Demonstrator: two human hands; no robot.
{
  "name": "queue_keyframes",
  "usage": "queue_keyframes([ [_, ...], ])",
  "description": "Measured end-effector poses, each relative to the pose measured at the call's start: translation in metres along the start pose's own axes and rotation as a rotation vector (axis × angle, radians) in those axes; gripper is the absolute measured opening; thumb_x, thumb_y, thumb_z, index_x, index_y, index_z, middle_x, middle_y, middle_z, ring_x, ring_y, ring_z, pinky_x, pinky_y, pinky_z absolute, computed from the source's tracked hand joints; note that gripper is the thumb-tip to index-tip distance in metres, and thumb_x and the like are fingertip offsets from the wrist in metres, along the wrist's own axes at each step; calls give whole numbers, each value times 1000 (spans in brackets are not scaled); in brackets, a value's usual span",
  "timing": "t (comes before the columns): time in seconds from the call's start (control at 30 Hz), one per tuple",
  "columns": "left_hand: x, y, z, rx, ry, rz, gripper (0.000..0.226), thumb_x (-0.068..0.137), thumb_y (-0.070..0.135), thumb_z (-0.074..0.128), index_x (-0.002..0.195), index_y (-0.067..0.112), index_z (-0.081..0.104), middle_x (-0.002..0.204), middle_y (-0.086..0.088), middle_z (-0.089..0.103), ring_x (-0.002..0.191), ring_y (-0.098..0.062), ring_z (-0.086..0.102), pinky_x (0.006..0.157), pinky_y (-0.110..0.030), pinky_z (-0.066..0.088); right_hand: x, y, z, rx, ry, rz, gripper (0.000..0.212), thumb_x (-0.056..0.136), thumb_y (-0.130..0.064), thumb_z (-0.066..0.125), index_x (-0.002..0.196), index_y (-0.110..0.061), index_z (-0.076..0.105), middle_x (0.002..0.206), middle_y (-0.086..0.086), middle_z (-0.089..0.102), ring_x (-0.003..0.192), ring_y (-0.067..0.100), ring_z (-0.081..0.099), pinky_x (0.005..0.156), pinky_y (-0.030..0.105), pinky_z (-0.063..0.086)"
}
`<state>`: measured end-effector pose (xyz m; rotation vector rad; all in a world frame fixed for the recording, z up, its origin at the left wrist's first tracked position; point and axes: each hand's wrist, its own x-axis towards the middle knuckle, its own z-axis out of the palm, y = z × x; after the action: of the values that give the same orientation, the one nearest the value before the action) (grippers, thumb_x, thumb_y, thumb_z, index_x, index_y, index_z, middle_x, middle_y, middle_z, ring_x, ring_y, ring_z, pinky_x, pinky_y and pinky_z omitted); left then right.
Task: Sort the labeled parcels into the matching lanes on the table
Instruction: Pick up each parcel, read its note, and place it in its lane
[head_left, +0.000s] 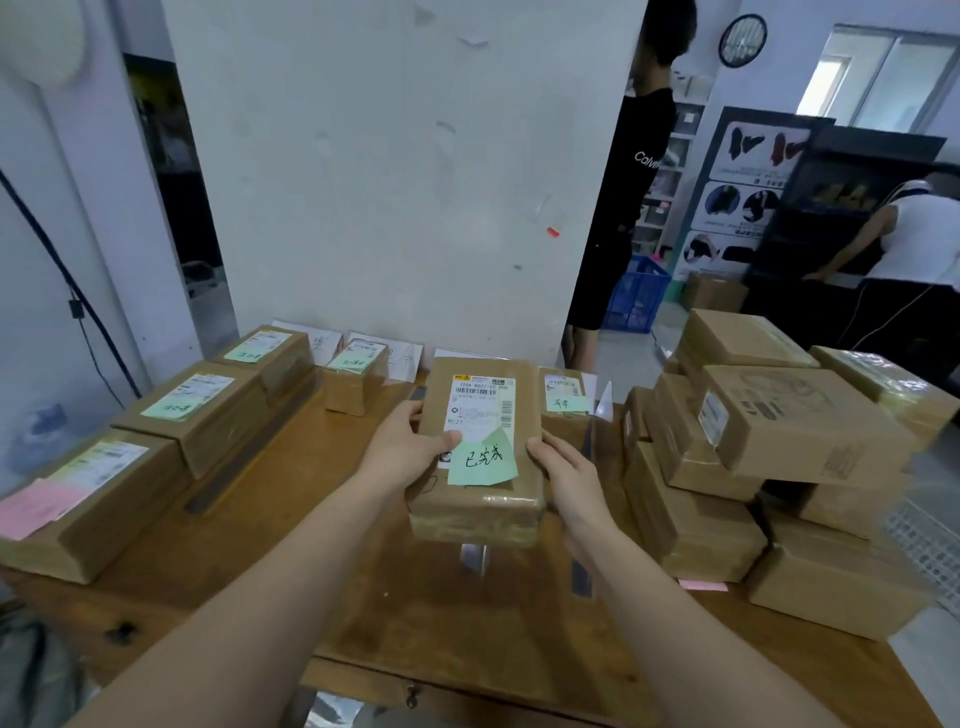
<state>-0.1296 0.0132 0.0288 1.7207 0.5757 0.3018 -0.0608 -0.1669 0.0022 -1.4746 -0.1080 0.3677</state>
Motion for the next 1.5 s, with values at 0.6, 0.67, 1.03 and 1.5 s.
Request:
queue_keyframes([
  [0.6,156,-2,15,123,105,-56,48,91,18,66,134,14,46,129,-4,61,94,-16,60,75,-29,53,153,-8,40,-315,-17,65,31,101,-30,52,128,-14,54,117,1,64,98,12,64,76,27,55],
  [0.67,174,-7,14,152,81,-71,46,90,18,66,133,15,48,127,-3,62,98,-19,64,85,-36,55,167,-5,46,-341,-21,87,33,102,-35,49,126,-13,54,108,-4,64,90,6,61,67,22,50],
  [1.03,266,-43,15,245,-53,-141,51,92,17,64,139,15,45,131,-5,61,111,-24,62,92,-40,53,241,21,85,-438,-19,231,45,91,-50,60,120,-16,59,107,-3,70,96,12,67,76,27,57],
  [1.5,339,-88,25,347,-173,-171,36,93,16,62,127,18,50,130,-5,61,114,-24,62,59,-18,46,300,58,101,-552,101,312,26,104,-26,45,123,-17,61,112,-3,66,104,16,63,72,24,52],
])
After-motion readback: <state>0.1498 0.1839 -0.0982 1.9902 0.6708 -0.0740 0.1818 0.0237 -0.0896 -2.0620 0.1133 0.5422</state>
